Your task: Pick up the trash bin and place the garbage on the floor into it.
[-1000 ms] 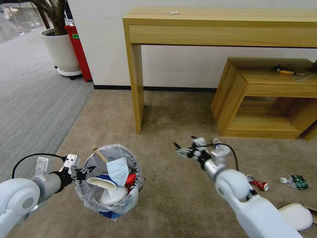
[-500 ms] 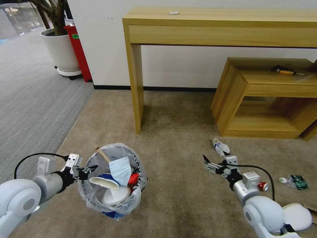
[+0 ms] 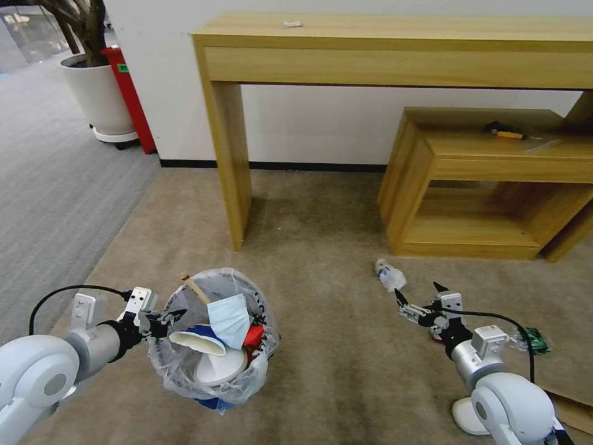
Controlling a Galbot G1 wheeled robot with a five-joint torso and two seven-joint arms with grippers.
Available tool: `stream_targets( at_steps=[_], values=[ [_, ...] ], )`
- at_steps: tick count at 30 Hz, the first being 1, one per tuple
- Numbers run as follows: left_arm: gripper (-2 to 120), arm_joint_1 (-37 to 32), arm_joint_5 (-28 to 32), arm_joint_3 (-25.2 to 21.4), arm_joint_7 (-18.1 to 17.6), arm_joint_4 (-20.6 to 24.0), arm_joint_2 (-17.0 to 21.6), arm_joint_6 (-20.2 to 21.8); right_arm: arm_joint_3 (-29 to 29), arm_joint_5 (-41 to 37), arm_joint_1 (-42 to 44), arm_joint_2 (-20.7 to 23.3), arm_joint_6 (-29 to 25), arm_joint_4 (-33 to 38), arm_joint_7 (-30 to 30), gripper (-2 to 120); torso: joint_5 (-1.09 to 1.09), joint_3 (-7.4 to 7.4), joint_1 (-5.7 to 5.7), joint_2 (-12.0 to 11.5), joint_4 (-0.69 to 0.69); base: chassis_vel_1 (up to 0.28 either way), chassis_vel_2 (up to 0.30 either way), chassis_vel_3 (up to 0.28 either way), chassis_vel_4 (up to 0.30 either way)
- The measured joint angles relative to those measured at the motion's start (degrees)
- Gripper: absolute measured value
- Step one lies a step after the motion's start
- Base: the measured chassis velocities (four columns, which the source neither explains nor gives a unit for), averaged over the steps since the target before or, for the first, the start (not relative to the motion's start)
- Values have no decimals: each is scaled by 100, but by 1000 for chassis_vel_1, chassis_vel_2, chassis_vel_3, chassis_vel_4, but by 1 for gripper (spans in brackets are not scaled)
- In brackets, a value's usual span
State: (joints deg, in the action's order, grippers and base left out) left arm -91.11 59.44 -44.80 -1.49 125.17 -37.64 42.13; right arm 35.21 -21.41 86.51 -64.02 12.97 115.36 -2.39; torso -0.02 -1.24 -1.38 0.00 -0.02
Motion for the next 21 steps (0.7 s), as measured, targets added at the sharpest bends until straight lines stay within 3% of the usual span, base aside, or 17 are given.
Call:
stream_targets(
  at_steps=[21],
  values=[
    [0, 20, -15, 48, 8, -52, -46, 0, -58, -16, -68, 53, -101, -476, -76, 100, -2, 0, -1, 0, 1, -206, -218, 210, 214]
  ],
)
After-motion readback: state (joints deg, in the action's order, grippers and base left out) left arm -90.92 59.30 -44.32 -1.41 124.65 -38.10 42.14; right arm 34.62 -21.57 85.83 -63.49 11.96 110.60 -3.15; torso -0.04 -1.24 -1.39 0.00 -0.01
